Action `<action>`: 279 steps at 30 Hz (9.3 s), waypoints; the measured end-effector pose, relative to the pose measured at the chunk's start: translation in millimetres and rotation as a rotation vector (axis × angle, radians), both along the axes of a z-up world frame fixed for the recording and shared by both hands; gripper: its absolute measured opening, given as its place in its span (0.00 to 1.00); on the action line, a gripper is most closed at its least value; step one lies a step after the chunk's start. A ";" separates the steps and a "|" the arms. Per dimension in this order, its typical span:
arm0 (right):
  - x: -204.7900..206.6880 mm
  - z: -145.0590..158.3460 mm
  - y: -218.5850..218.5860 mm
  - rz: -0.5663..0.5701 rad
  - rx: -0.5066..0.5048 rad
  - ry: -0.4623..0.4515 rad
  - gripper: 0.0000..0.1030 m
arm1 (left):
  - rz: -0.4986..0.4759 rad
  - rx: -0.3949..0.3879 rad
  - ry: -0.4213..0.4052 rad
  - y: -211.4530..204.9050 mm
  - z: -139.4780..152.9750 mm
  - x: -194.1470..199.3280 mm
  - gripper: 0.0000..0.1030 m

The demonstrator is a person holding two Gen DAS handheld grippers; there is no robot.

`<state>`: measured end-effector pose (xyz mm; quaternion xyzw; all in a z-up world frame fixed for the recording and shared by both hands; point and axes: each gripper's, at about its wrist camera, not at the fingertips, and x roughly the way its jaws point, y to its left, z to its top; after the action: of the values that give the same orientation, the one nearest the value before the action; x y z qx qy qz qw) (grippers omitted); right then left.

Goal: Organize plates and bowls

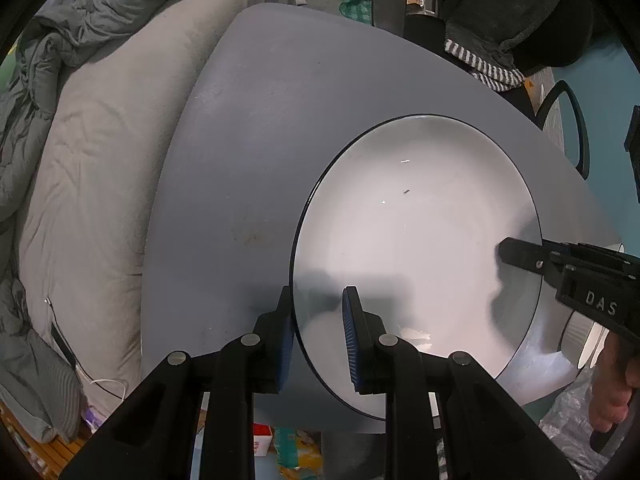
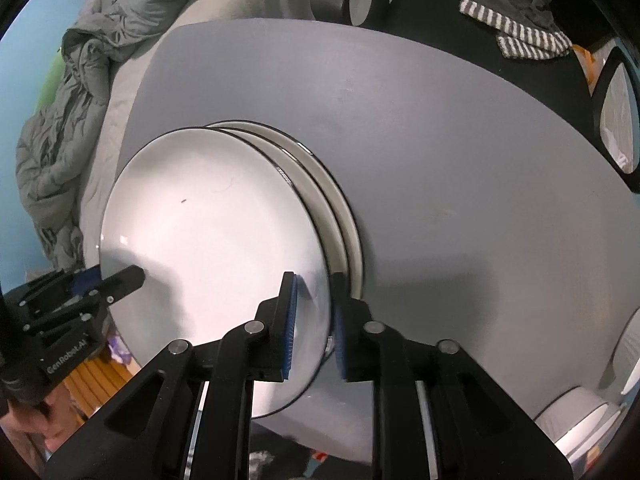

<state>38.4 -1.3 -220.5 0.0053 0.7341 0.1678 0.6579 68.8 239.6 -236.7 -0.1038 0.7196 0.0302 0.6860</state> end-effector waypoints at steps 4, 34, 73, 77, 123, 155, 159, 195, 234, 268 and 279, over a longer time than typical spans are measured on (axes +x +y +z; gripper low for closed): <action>0.0 2.8 9.1 -0.008 0.009 0.017 0.50 | -0.006 0.008 -0.011 -0.9 5.2 1.2 0.30; -29.5 48.2 2.7 -0.018 -0.154 -0.142 0.71 | 0.135 -0.012 -0.048 14.4 13.8 -18.5 0.61; -167.1 115.8 -275.2 -0.607 -0.173 -0.187 0.71 | -0.581 -0.073 -0.158 -245.0 77.0 0.0 0.62; -185.7 112.7 -307.3 -0.668 -0.175 -0.171 0.71 | -0.674 -0.075 -0.169 -284.9 78.3 -1.5 0.62; -182.4 17.9 -364.2 -0.798 -0.070 -0.057 0.26 | -0.954 -0.095 -0.007 -452.4 -15.6 -4.9 0.36; -164.4 17.8 -356.9 -0.720 -0.099 -0.033 0.06 | -0.890 -0.127 0.029 -454.1 -18.6 -17.8 0.06; -159.9 26.6 -356.9 -0.706 -0.103 -0.037 0.06 | -0.885 -0.135 0.014 -451.1 -4.2 -11.0 0.06; -82.3 88.4 -425.1 -0.643 -0.127 -0.096 0.06 | -0.815 -0.140 -0.091 -522.0 41.5 61.3 0.07; -55.0 65.1 -426.4 -0.494 -0.155 -0.043 0.17 | -0.773 -0.039 -0.079 -523.1 20.0 74.5 0.28; -148.7 96.3 -457.7 -0.596 -0.169 -0.142 0.50 | -0.836 -0.116 -0.094 -525.9 47.9 -6.6 0.53; -193.7 77.9 -476.9 -0.691 -0.167 -0.127 0.50 | -0.930 -0.123 -0.054 -553.9 30.5 -41.6 0.53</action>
<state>-155.3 -478.2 -142.6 0.1889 0.6578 -0.1247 0.7183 27.2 -314.3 -206.3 0.1884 0.6722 -0.3257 0.6376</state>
